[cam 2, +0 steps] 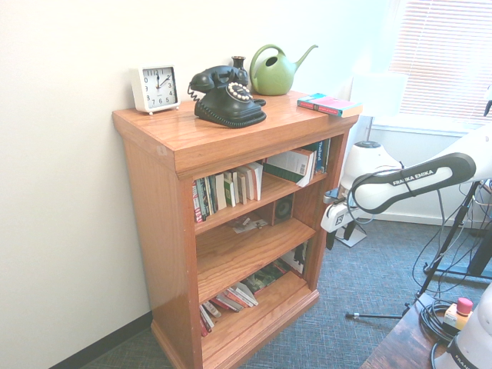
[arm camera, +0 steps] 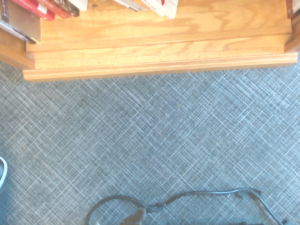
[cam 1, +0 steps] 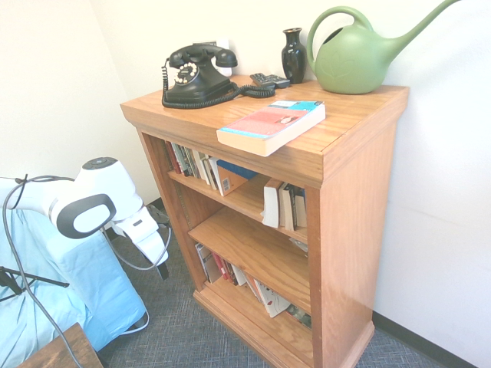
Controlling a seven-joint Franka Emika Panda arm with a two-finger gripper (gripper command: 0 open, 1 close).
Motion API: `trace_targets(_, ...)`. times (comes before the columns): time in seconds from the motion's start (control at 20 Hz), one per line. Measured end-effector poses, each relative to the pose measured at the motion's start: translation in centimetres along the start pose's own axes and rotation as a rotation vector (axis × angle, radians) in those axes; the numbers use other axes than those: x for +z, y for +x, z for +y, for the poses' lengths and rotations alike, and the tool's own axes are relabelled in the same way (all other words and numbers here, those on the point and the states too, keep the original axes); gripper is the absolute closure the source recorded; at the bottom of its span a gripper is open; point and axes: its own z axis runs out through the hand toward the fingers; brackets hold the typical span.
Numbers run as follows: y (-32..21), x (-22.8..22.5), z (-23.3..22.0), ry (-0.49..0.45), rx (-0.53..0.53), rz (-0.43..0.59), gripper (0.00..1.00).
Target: Organize the shelf
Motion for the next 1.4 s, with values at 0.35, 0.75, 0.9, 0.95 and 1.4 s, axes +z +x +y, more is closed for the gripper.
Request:
trace_targets(0.35, 3.3, -1.8, 2.0, -0.097, 0.013, 0.131, 0.00)
trace_targets(0.75, 8.4, -12.7, 6.0, -0.364, -0.016, 0.501, 0.00)
trace_targets(0.9, 9.5, -16.5, 5.9, -0.476, -0.031, 0.634, 0.00)
trace_targets(0.95, 9.7, -17.4, 5.8, -0.516, -0.033, 0.676, 0.00)
trace_targets(1.4, 11.1, -23.0, 2.1, -0.910, -0.012, 0.962, 0.00)
